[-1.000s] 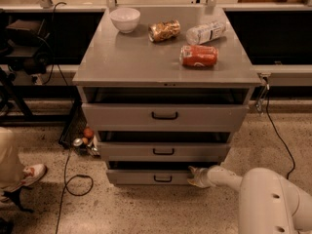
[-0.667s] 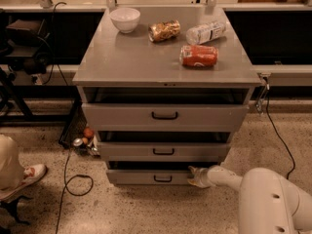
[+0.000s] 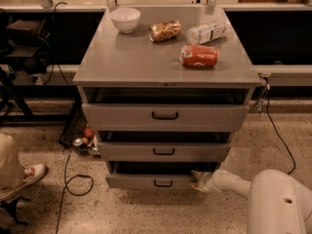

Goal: Open bottom drawer

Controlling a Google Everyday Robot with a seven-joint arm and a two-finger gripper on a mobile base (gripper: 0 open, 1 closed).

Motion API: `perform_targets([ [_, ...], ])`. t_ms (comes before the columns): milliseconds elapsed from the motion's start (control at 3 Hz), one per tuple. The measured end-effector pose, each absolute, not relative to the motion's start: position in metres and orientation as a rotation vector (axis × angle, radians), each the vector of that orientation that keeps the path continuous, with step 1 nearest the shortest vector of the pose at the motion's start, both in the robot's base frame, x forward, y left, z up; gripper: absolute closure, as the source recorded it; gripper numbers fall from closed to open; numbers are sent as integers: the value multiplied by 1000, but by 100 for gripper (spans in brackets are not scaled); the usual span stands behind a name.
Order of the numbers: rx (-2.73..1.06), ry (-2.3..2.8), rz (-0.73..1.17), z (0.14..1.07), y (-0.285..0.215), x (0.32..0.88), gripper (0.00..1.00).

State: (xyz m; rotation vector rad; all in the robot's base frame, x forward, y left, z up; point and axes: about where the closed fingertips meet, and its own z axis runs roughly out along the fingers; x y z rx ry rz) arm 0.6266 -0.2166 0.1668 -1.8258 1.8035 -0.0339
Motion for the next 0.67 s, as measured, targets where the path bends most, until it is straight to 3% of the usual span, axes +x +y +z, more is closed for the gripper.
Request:
perform_targets([
  [667, -1787, 1859, -68, 170, -236, 599, 100],
])
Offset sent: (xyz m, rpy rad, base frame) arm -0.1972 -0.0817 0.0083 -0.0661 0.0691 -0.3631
